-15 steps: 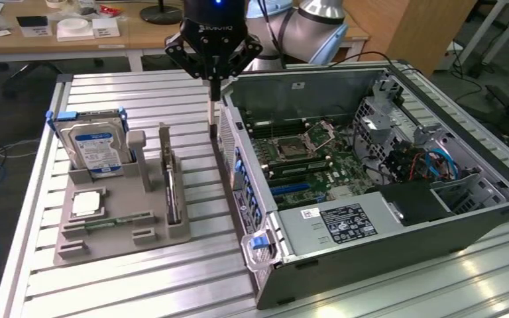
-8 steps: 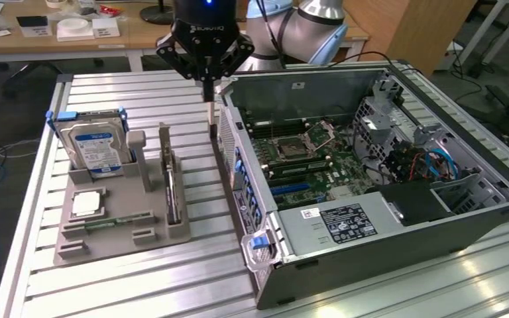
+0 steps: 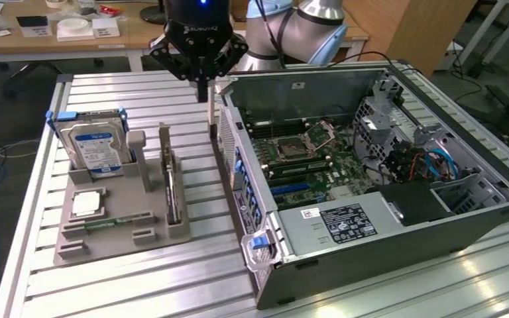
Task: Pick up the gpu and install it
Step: 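Reach for the gpu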
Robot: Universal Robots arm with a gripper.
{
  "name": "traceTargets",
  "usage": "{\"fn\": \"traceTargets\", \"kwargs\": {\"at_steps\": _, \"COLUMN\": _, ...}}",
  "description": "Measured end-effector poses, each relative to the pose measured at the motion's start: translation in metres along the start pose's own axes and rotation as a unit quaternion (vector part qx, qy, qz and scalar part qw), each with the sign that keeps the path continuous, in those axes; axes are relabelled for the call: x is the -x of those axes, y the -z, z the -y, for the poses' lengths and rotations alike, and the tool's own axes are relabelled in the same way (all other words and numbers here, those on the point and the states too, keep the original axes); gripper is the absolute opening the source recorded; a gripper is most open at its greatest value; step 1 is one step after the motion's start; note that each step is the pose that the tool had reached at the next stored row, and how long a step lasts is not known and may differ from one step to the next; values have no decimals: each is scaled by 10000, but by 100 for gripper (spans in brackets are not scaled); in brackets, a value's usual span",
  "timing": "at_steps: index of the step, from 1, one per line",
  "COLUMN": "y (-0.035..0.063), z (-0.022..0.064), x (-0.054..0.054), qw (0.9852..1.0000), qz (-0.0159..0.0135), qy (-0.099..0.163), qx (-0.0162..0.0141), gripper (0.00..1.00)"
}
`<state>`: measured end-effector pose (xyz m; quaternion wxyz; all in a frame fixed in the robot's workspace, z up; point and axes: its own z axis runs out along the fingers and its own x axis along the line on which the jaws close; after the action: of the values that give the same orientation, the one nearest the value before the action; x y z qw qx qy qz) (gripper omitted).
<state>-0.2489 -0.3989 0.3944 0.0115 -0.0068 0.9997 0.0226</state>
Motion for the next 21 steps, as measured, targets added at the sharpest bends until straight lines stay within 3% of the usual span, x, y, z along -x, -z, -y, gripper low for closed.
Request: {"fn": "traceTargets", "kwargs": {"at_steps": 21, "y": 11, "z": -8, "x": -561, "qw": 10000, "qz": 0, "qy": 16, "qx": 1, "gripper": 11}}
